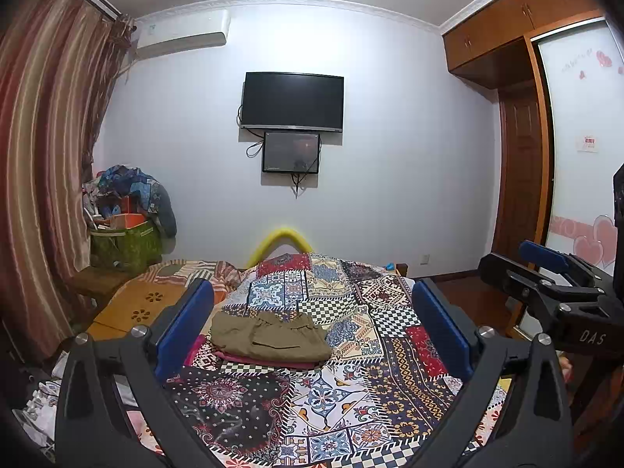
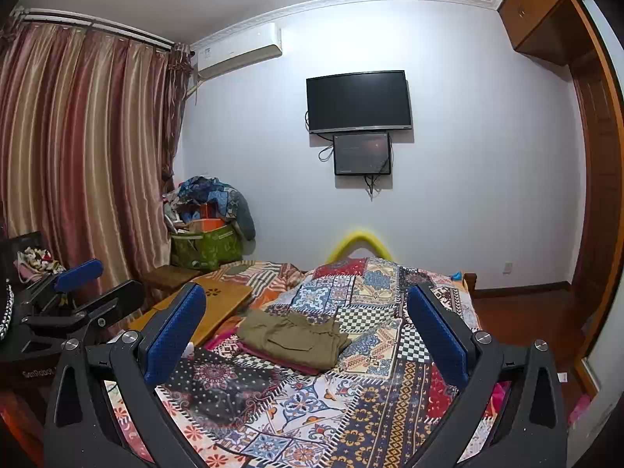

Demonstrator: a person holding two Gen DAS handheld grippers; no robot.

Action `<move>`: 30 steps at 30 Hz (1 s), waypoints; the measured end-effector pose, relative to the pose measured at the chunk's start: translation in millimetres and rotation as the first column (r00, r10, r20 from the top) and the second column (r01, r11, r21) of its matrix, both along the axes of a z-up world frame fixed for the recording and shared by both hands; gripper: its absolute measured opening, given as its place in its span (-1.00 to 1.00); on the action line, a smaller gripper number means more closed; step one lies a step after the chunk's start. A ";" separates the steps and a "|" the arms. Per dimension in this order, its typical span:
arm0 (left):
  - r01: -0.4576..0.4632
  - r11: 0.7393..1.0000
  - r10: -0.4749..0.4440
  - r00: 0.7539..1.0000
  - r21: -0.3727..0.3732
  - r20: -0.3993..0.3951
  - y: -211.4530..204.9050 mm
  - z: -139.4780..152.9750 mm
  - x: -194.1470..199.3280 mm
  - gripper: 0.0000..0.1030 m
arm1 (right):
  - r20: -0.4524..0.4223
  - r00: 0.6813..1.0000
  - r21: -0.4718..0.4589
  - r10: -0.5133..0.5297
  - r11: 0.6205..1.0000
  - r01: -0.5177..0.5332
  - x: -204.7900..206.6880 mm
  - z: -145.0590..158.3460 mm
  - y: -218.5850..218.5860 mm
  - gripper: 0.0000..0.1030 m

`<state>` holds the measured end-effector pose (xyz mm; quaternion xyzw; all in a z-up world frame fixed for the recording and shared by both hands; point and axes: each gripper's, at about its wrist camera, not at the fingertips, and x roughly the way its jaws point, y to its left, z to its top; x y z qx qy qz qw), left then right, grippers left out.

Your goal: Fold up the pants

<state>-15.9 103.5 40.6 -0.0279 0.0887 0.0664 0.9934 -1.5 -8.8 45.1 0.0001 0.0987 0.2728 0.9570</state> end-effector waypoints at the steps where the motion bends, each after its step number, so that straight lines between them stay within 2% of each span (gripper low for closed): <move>1: 0.001 1.000 -0.001 1.000 -0.001 0.000 0.5 0.0 -0.2 0.99 | -0.002 1.000 0.001 0.001 1.000 -0.001 0.6 -0.5 0.3 0.99; 30: 0.014 1.000 -0.014 1.000 -0.024 -0.010 -0.8 -3.1 6.0 0.99 | -0.009 1.000 0.000 -0.004 1.000 0.004 1.0 1.9 -3.7 0.99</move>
